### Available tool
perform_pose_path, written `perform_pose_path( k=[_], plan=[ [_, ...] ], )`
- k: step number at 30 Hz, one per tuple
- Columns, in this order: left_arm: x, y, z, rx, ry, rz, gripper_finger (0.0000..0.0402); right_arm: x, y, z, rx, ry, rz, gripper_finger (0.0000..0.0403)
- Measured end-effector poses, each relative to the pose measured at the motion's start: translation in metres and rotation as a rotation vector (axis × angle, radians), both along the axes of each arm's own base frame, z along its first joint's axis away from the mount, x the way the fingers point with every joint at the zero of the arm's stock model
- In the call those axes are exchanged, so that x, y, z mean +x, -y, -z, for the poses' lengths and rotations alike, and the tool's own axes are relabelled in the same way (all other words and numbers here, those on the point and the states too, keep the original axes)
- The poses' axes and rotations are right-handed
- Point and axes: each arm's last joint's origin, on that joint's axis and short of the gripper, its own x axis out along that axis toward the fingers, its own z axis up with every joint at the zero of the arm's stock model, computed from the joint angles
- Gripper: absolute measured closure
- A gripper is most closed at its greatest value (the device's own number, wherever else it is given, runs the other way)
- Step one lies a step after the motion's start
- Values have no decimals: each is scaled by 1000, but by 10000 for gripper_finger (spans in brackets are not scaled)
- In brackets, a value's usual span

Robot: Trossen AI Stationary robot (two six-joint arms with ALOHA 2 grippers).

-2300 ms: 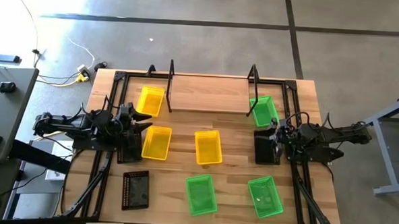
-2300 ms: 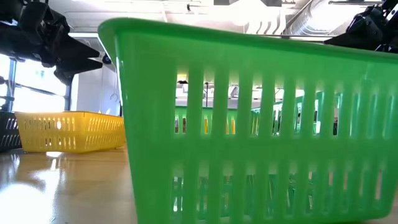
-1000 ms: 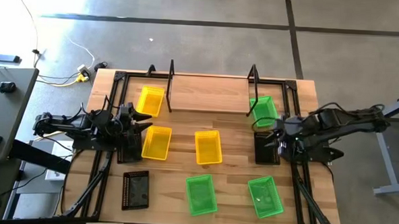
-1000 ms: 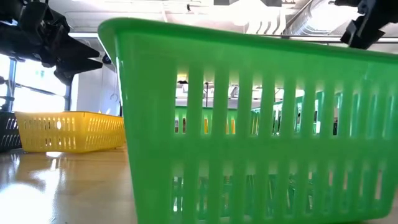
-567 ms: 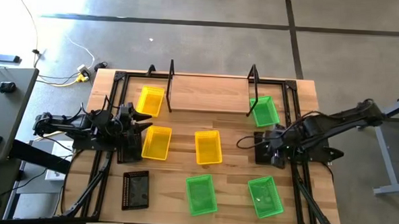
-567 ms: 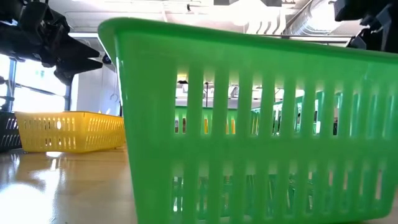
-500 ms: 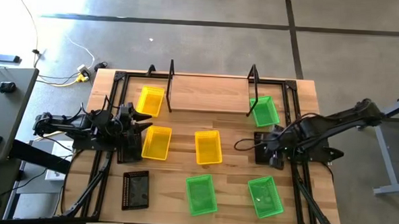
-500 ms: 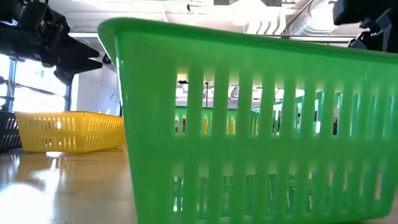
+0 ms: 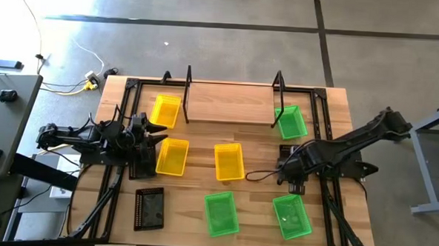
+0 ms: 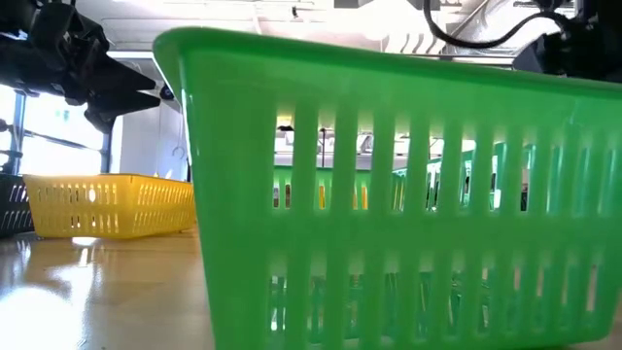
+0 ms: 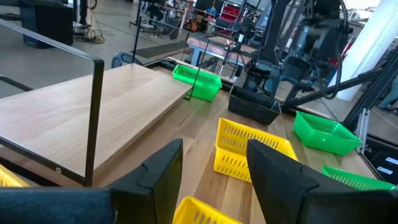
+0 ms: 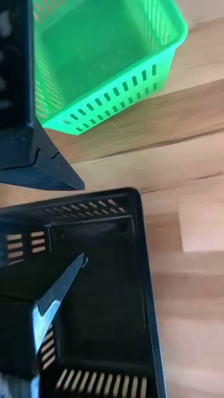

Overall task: Stack baskets on shelf by color
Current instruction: Put the top right black bin on the shelf

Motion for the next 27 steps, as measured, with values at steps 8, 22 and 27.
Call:
perform_pose_path(
  k=[8, 22, 27],
  plan=[
    [0, 0, 0, 0, 0, 0, 232, 5, -10, 13, -12, -69, -33, 252],
    [0, 0, 0, 0, 0, 0, 232, 13, -16, 42, -106, -212, -47, 254],
    [0, 0, 0, 0, 0, 0, 232, 14, -16, 45, -104, -229, -43, 302]
  ],
)
